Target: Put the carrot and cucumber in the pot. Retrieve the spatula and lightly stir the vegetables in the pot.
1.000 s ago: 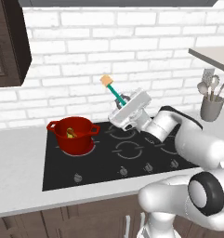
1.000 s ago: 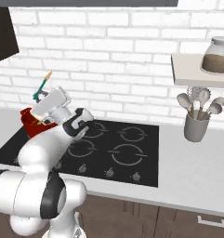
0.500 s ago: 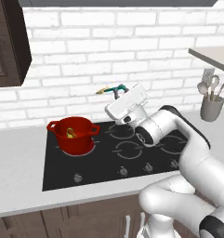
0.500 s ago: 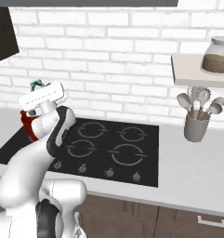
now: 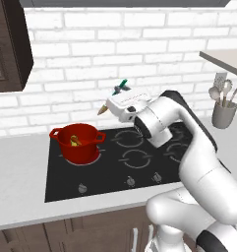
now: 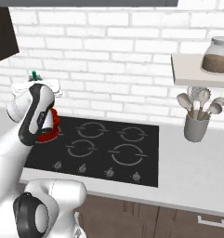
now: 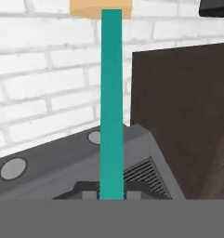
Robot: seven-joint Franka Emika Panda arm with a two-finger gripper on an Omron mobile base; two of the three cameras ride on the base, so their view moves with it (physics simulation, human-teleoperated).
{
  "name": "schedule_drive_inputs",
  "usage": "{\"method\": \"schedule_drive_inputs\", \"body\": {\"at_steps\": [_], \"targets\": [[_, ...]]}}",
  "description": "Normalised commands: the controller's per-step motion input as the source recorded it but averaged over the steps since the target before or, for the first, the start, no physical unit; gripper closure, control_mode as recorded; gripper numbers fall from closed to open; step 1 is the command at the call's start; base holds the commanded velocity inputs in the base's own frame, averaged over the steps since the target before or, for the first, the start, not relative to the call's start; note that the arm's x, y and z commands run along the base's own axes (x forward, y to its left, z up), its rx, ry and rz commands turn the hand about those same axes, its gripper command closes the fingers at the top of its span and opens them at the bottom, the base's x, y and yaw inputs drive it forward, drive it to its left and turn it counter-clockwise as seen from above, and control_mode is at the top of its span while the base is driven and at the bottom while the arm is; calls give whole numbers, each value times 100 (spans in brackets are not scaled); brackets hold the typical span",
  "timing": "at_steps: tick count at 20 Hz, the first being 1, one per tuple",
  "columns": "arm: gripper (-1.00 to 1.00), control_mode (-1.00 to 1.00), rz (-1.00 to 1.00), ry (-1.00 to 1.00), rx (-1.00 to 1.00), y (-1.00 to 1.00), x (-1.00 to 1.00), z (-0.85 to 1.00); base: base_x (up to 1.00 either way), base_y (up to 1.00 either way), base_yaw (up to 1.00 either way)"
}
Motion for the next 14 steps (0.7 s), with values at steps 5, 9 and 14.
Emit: {"method": "schedule_drive_inputs", "body": {"at_steps": [5,9,14], "targets": [[100,-100,6,62,1,0,37,-5,0,0,0],[100,-100,4,34,0,0,27,-1,0,0,0],[100,-100,1,0,0,0,8,-1,0,0,0]]}}
